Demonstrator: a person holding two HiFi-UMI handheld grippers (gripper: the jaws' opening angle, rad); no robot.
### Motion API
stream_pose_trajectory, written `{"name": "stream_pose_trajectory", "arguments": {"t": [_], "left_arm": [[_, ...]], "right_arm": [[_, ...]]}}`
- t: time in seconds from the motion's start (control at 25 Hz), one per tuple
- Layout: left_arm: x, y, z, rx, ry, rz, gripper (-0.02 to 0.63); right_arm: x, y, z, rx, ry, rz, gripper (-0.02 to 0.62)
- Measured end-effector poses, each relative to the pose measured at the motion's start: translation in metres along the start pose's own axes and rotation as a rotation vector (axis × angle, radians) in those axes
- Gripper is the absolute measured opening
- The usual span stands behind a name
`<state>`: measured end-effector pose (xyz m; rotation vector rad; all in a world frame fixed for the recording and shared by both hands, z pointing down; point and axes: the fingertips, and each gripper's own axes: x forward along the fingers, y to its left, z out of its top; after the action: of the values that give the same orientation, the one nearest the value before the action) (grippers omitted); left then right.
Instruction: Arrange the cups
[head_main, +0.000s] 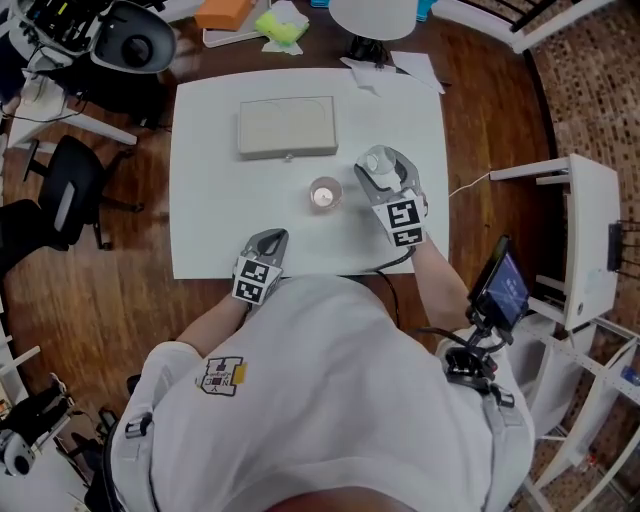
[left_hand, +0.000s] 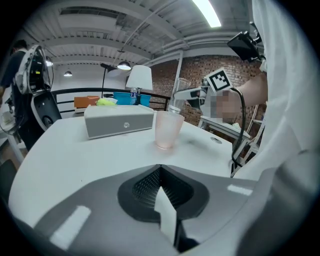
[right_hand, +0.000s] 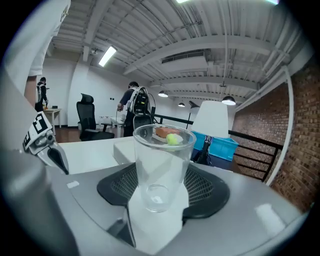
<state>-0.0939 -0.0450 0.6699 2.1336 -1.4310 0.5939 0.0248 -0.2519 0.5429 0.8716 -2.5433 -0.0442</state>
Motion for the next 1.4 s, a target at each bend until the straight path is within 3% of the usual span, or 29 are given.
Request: {"name": "stream_pose_trajectory", "arguments": {"t": [0.28, 0.64, 0.84, 1.08, 1.4], "left_arm": [[-0.003, 0.003, 0.003, 0.002, -0.021, -0.01, 0.0], [-0.022, 0.045, 0.012, -0.058, -0.092, 0.127, 0.0], [-0.033, 0.057, 0.004, -0.126, -0.103, 0.198, 0.0], [-0.048, 0.068, -0.01, -0.204, -0.096, 0.282, 0.0], [-0.051, 0.067, -0.017, -0.216, -0.069, 0.309, 0.0]], "right_arm": [[0.017, -0.017, 0.085, -0.017, -0.112, 0.02, 0.281], [0.088, -0.011, 0.129, -0.034, -0.126, 0.113, 0.281], [0.133, -0.002, 0.126, -0.045, -0.088, 0.171, 0.281], [0.173, 0.013, 0.084, -0.067, 0.021, 0.229, 0.281], [0.187, 0.021, 0.06, -0.062, 0.06, 0.261, 0.281]]}}
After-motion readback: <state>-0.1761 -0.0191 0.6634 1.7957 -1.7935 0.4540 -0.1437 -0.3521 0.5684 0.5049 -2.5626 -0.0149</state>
